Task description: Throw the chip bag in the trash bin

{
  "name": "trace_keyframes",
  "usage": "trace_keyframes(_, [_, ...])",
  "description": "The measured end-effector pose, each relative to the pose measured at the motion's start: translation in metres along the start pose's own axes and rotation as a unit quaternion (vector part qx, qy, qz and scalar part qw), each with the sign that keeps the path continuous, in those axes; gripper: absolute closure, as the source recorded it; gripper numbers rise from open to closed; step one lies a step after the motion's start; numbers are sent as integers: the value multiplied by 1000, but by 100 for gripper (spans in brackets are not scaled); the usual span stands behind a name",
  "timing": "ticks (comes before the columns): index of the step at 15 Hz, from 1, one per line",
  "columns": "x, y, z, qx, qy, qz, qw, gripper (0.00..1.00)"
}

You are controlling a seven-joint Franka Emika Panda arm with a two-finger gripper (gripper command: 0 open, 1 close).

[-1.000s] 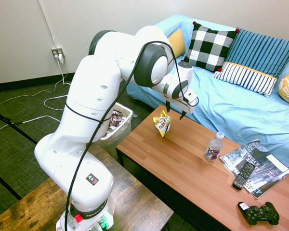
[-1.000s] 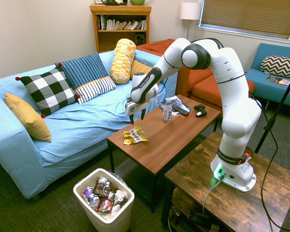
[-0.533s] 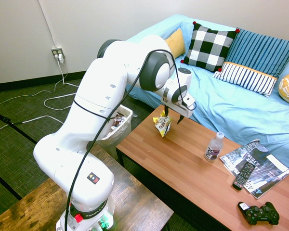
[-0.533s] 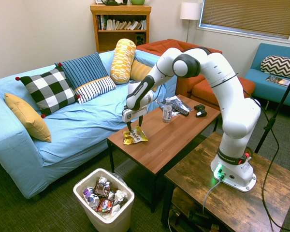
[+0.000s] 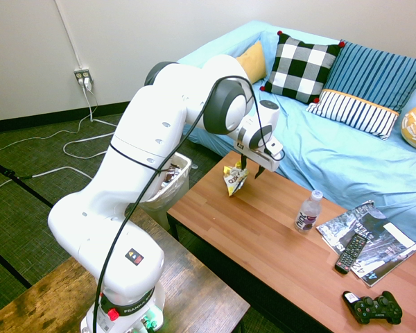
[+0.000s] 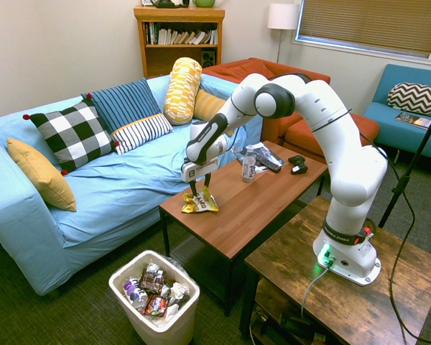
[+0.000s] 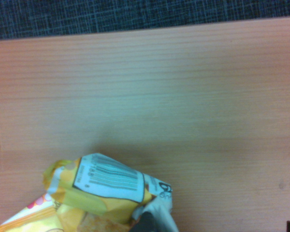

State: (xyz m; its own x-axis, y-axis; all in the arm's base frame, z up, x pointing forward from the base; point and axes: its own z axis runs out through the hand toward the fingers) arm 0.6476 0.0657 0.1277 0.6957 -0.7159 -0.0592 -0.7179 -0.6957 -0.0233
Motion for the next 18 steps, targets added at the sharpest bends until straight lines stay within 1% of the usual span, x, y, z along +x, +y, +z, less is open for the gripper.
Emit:
trace_keyframes(10, [8,1,-1,-1,-6,9,1000,100])
trace_keyframes(15, [12,2,-4,6,-13,13,1000,100])
trace_keyframes(18, [15,-1,-14,14,-11,14,1000,100])
